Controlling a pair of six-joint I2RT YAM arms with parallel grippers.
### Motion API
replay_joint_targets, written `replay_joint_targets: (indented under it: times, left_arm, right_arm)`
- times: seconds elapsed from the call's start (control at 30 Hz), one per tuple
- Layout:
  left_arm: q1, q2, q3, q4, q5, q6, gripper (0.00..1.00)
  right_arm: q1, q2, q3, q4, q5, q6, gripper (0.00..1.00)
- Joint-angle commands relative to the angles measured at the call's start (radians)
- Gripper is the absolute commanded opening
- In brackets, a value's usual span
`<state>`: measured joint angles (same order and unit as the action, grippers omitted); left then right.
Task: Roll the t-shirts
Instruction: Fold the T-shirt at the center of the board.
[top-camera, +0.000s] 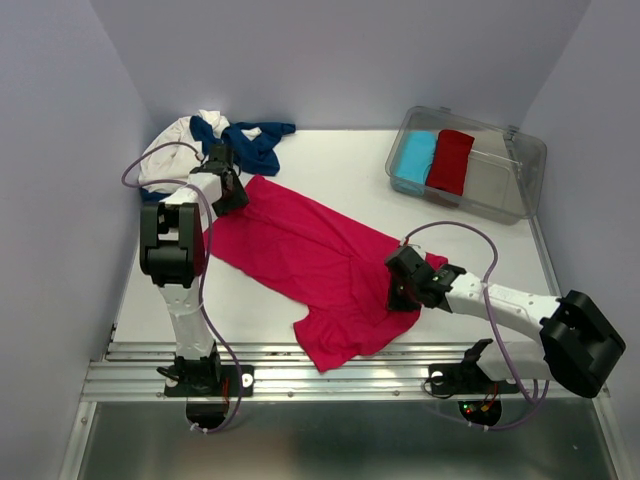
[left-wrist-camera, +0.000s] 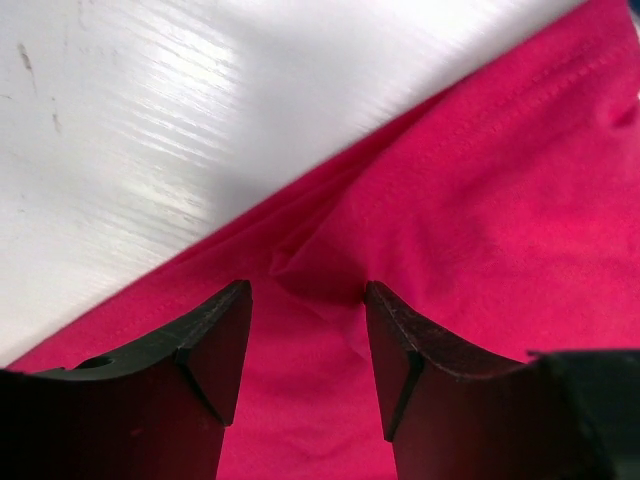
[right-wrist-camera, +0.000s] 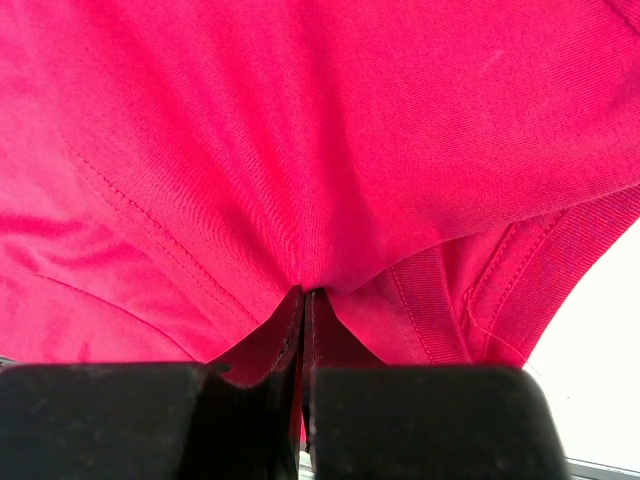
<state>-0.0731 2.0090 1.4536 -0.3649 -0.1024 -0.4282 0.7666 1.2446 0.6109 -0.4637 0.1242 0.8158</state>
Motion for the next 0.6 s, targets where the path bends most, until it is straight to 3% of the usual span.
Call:
replay_joint_targets:
  times: [0.0, 0.17, 0.27, 0.3, 0.4, 0.57]
  left_arm:
    - [0.018, 0.003, 0.005, 0.043, -0.007, -0.009, 0.56]
    - [0.018, 0.023, 0.024, 0.049, 0.012, -0.007, 0.43]
    - [0.018, 0.028, 0.039, 0.049, 0.012, -0.003, 0.29]
    - [0.018, 0.028, 0.047, 0.049, 0.012, -0.003, 0.18]
    - [0.018, 0.017, 0.066, 0.046, 0.024, -0.001, 0.0]
    - [0.016, -0.013, 0.132, 0.046, 0.072, -0.001, 0.0]
  right_arm:
    - [0.008, 0.012, 0.021, 0.011, 0.025, -0.006, 0.01]
    - [0.008, 0.019, 0.027, 0.01, 0.026, -0.009, 0.01]
    - [0.008, 0.019, 0.024, 0.011, 0.028, -0.004, 0.01]
    - [0.008, 0.021, 0.023, 0.01, 0.028, -0.001, 0.01]
    - [0.008, 0.022, 0.02, 0.011, 0.028, 0.002, 0.01]
    - [0.008, 0.024, 0.018, 0.011, 0.034, 0.006, 0.01]
